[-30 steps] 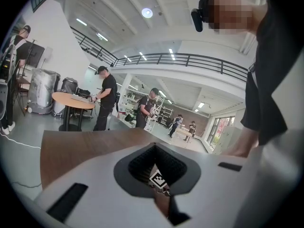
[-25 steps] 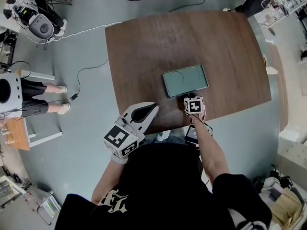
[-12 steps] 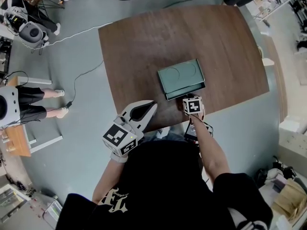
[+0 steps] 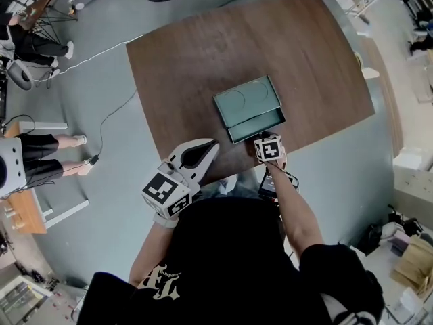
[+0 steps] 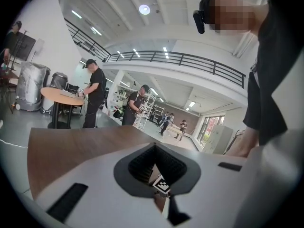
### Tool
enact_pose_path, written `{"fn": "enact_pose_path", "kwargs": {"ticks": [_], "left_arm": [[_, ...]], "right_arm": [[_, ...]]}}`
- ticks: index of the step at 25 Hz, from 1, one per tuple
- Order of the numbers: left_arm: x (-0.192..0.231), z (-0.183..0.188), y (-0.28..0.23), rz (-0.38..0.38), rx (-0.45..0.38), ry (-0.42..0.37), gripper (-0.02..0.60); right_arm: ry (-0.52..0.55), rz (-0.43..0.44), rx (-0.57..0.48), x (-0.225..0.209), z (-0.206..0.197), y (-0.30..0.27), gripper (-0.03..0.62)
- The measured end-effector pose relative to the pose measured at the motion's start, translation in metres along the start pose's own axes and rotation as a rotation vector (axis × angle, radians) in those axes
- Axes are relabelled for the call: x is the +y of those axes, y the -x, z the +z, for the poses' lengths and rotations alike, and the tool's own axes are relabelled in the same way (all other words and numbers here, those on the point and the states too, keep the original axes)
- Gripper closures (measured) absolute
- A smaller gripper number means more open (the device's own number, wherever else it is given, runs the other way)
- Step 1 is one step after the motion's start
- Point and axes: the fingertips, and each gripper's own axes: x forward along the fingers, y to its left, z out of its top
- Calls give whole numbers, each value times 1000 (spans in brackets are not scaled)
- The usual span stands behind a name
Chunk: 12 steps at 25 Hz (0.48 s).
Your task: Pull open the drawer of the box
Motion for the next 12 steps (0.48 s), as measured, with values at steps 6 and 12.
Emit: {"fn": "enact_pose_path", "kwargs": {"ticks": [6, 12], "left_arm": [[-3, -2, -5, -37, 14, -6, 575], [-7, -8, -7, -72, 30, -4, 575]], "right_arm": [[-24, -9, 6, -2, -17, 6, 543], [-47, -19, 24, -3, -35, 12, 543]]}}
